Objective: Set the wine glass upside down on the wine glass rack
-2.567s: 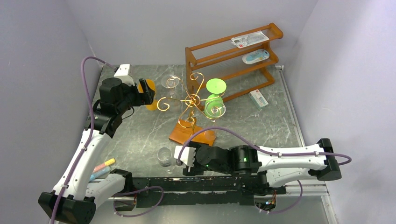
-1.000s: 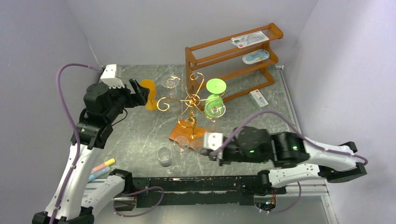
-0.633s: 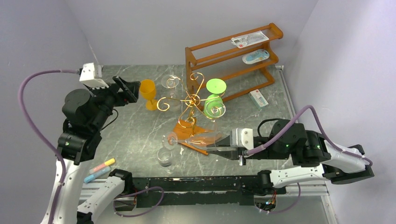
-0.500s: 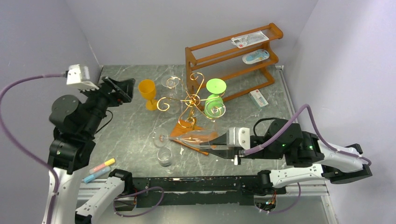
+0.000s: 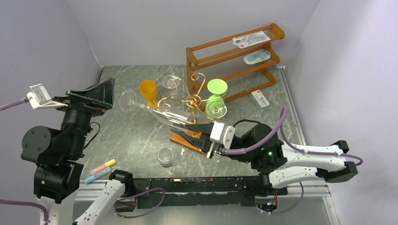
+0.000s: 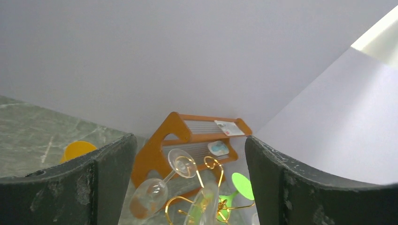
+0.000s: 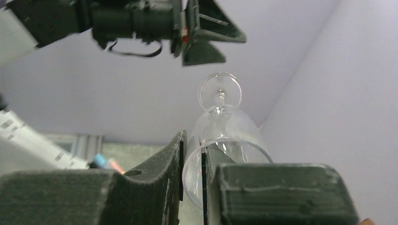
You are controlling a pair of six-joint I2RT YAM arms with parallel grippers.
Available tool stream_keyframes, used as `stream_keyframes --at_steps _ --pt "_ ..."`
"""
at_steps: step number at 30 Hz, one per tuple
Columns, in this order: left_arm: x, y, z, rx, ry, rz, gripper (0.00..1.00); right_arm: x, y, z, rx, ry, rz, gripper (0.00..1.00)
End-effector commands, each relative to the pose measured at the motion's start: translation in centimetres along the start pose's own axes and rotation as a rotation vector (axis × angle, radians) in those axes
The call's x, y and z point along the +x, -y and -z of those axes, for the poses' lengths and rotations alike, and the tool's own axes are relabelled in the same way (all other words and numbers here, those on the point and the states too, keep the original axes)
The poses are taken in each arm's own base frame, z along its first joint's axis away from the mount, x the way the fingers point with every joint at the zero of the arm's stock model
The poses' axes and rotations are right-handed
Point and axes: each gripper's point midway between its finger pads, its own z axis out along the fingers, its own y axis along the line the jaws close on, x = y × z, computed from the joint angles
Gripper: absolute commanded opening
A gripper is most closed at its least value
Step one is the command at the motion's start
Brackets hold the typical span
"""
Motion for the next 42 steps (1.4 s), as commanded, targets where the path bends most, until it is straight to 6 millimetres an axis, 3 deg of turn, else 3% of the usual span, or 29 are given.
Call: stream_keyframes --at_steps 1,7,10,14,20,24,32,37,42 --pt "-1.4 0.9 0.3 0.028 0.065 0.102 0.89 -4.3 3.8 -1.3 0.22 0.229 0.044 0.0" --pt "-1.4 4.5 0.2 0.186 0.022 0.183 0.95 -5.0 3.9 -3.1 0.296 0.35 0.031 0.0" --pt "-1.0 6.7 0.2 0.299 -0.011 0.306 0.95 -5.5 4.0 -3.6 0.331 0.42 -0.001 0.0" --pt "0.8 5.9 -0.8 0.325 -0.016 0.497 0.96 -6.4 4.4 -4.0 0.385 0.531 -0.083 0.0" --pt "1.1 6.4 -0.8 0.373 -0.028 0.575 0.93 -5.8 4.2 -5.2 0.402 0.54 -0.137 0.0" --pt "1.1 7.0 -0.6 0.404 -0.041 0.587 0.81 -4.9 4.3 -5.7 0.414 0.541 -0.158 0.0" --pt "0.6 8.4 0.7 0.505 -0.064 0.689 0.45 -4.0 5.1 -6.4 0.426 0.572 -0.219 0.0" --pt "-0.1 8.6 1.2 0.517 -0.039 0.699 0.34 -3.7 5.1 -6.8 0.416 0.572 -0.232 0.0" --pt "0.4 8.7 0.9 0.521 -0.061 0.684 0.33 -3.5 5.3 -7.5 0.408 0.572 -0.239 0.0"
